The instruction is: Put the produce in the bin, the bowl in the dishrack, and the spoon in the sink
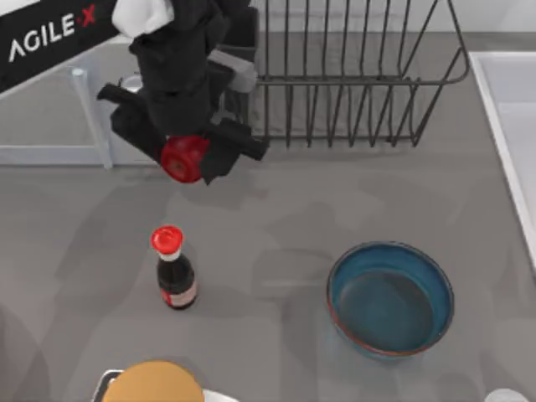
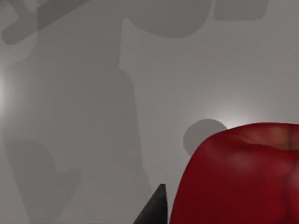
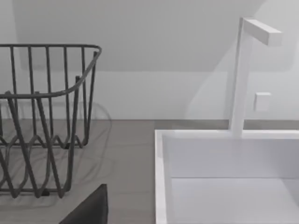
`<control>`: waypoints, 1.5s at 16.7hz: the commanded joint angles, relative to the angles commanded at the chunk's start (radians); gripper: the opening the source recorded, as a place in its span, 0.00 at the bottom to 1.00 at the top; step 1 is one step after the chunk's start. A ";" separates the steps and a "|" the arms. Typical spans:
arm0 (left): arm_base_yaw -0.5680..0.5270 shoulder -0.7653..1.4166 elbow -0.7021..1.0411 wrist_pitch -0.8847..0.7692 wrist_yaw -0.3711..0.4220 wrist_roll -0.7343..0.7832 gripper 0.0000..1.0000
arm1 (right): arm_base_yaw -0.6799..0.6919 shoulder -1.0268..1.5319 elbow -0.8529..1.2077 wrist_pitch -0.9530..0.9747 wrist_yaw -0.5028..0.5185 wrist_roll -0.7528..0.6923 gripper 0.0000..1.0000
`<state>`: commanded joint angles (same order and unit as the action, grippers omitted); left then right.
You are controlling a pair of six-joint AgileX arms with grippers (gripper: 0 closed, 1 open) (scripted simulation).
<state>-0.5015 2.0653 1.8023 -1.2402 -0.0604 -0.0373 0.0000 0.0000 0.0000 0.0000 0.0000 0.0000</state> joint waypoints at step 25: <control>0.449 -0.423 -0.314 -0.288 -0.250 2.766 0.00 | 0.000 0.000 0.000 0.000 0.000 0.000 1.00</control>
<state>-0.0529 1.6423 1.4878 -1.5284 -0.3101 2.7287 0.0000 0.0000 0.0000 0.0000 0.0000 0.0000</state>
